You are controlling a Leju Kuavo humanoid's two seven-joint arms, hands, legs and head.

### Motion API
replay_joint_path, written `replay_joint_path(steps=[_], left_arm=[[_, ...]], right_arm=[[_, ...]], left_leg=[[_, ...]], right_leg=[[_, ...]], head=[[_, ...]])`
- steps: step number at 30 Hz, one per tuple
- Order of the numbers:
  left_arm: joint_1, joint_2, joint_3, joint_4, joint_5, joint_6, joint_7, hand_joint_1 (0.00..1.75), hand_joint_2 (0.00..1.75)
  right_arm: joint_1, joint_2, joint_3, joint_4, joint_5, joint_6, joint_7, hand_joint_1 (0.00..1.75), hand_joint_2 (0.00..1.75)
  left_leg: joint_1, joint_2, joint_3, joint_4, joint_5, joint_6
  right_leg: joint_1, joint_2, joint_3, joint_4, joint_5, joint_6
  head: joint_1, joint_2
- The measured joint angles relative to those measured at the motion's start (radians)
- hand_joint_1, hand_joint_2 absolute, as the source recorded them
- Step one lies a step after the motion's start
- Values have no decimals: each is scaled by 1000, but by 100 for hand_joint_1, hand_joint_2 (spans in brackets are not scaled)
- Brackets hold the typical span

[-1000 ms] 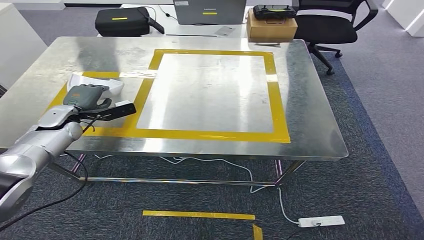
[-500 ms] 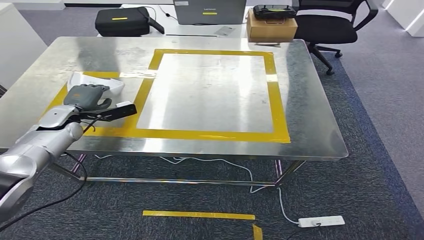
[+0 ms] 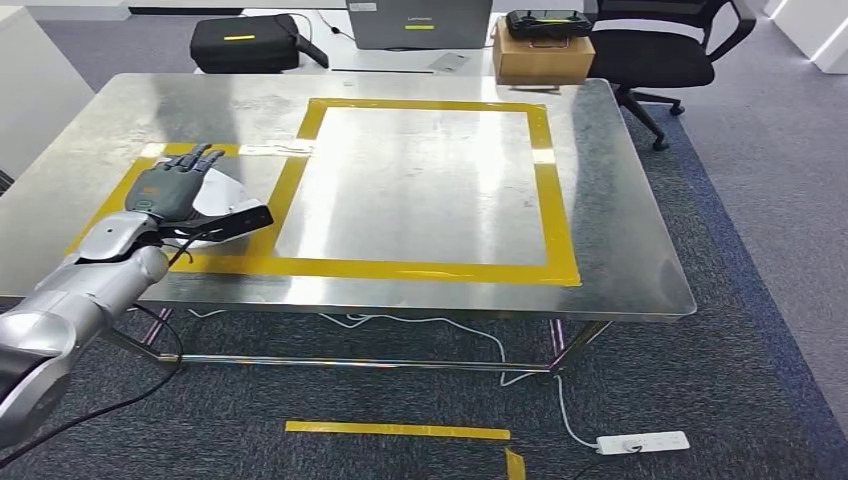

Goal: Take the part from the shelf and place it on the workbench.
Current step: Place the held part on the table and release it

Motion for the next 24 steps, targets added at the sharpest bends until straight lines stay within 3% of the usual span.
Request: replay_joint_path(steps=[24], left_arm=[[0,-2,9,0,-29,17,23,0,0]], right_arm=[[0,0,-20,0,2,-1,4,0,0]], left_leg=[[0,0,0,0,0,0]], right_leg=[[0,0,0,0,0,0]], head=[[0,0]])
